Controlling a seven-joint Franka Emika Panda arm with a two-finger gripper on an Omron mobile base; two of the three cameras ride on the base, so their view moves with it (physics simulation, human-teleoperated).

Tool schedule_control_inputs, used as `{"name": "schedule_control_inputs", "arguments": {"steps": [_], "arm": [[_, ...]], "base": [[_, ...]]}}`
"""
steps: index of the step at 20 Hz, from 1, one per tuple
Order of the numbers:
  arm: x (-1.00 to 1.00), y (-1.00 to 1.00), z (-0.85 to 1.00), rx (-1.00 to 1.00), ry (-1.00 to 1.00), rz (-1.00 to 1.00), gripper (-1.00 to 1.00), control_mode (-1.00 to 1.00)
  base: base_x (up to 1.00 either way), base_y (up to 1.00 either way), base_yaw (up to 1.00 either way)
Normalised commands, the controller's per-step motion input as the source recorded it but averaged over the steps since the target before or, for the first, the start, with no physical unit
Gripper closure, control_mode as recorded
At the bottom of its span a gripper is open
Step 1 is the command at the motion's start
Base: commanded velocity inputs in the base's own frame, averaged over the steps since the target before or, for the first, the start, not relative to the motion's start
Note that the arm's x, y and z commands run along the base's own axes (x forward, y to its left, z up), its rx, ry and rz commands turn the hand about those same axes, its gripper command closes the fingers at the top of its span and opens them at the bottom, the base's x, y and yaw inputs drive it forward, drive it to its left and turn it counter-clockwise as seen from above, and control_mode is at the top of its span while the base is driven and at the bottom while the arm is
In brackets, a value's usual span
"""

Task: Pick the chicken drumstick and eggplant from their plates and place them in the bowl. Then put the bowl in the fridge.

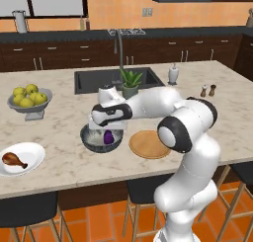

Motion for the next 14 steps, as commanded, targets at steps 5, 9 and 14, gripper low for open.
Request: {"name": "schedule_control_inputs", "arguments": {"steps": [5, 9, 14], "arm": [[-0.83, -0.41, 0.91, 0.0, 0.0, 0.0, -1.0, -1.0], [-0.91, -0.8, 0.75, 0.0, 0.0, 0.02, -1.0, -1.0], [-0.34, -0.93, 0.67, 0.0, 0.02, 0.0, -1.0, -1.0]], "base": [[0.0, 0.0, 0.0], [0.0, 0.0, 0.0], [0.0, 0.0, 0.0]]}}
